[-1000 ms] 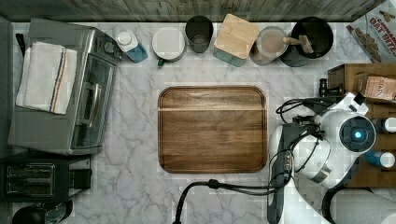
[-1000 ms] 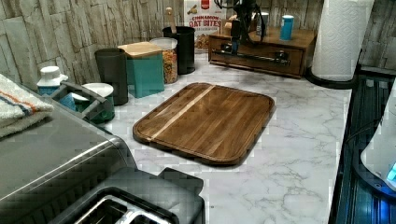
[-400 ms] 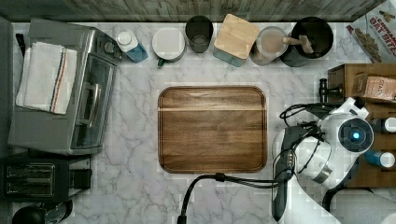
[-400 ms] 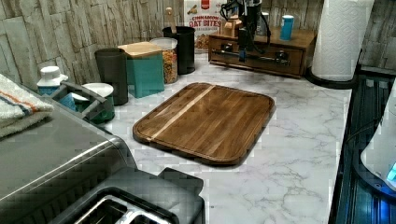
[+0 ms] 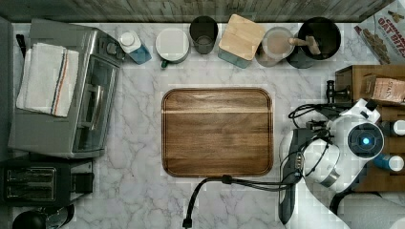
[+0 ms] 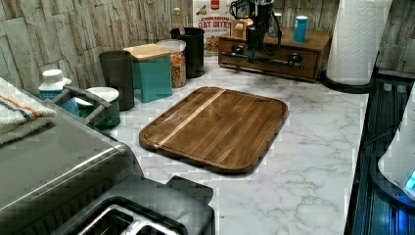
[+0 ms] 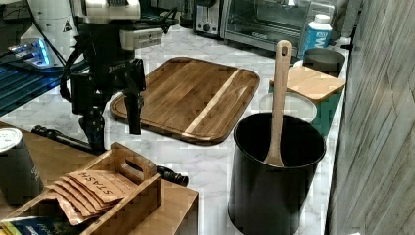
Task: Open the drawer.
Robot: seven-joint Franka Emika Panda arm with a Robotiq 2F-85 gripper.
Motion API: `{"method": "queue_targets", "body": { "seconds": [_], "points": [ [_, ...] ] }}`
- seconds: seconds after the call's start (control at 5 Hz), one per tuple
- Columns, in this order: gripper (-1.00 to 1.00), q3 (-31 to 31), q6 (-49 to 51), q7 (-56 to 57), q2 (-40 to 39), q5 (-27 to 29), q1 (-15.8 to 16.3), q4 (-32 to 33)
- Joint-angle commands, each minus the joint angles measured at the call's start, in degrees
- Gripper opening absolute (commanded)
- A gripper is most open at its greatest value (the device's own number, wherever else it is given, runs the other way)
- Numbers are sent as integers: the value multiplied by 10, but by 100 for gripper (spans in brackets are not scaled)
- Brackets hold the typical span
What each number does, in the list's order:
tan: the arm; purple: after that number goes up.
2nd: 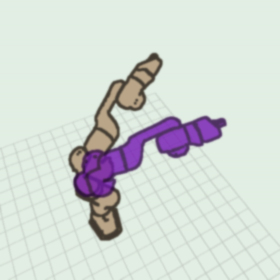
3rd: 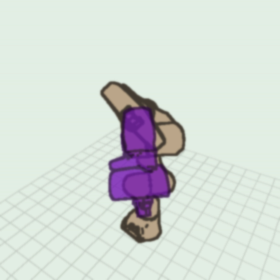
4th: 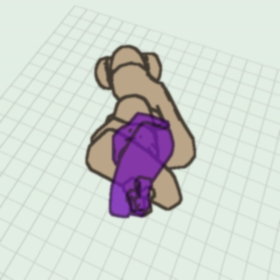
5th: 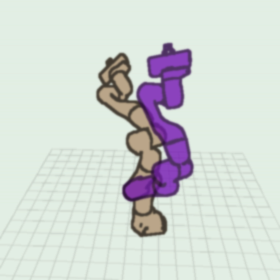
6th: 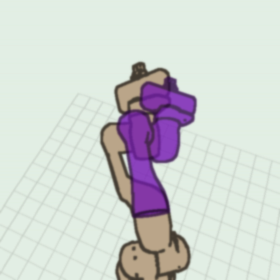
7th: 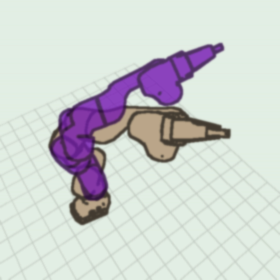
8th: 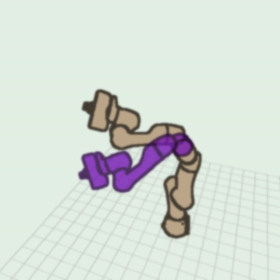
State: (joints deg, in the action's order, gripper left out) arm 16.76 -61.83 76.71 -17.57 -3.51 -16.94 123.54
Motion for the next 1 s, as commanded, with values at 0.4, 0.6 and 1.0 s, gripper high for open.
{"method": "queue_targets", "body": {
  "seconds": [0.4,0.6,1.0],
  "points": [
    [100,-9,-40,50,-36,58,-50,-23],
    [100,-15,-29,56,-60,70,-51,-40],
    [100,-2,-17,6,-22,55,-18,2]
  ]
}}
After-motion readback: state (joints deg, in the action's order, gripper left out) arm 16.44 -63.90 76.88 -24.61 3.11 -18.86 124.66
